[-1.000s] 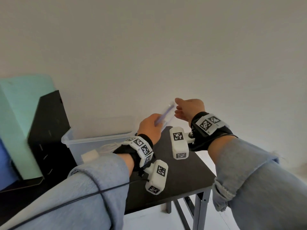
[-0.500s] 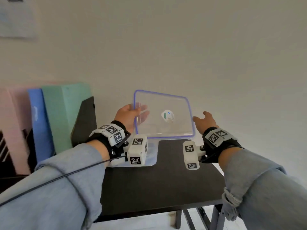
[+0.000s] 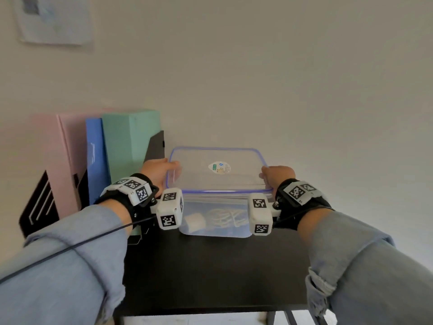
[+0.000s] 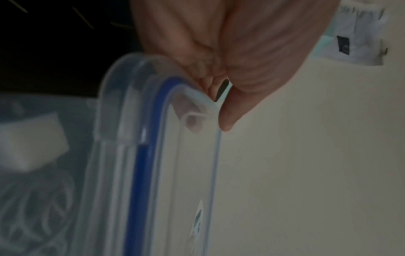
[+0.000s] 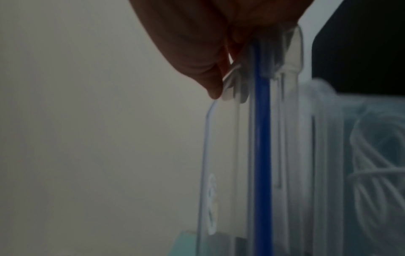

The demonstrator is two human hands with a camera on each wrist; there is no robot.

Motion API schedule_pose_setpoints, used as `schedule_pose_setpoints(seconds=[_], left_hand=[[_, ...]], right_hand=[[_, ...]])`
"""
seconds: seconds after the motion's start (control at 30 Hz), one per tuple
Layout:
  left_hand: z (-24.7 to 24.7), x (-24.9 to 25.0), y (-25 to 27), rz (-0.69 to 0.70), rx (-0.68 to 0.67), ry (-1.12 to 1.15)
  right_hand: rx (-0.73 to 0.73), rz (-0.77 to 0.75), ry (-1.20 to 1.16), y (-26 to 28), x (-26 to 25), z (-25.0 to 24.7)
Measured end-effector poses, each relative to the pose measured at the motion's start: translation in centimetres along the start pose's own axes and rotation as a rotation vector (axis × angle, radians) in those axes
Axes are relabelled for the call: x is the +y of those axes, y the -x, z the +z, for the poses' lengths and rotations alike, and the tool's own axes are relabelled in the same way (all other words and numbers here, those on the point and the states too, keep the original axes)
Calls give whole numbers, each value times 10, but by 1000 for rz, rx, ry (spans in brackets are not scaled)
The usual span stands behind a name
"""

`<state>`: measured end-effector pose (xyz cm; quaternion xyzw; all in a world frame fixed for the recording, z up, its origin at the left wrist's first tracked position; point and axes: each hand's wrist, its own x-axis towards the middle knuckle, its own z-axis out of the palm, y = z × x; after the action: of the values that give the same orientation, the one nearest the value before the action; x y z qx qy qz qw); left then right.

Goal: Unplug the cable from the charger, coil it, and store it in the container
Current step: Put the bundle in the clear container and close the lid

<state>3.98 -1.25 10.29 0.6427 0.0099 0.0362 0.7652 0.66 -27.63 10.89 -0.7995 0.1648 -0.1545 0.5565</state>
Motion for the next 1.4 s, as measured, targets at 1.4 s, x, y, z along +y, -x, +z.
schedule_pose_setpoints(seconds=[1.4], left_hand=[[28,-59,-98,-89,19,-669]], right_hand=[[-101,5,597,-76,27,44]])
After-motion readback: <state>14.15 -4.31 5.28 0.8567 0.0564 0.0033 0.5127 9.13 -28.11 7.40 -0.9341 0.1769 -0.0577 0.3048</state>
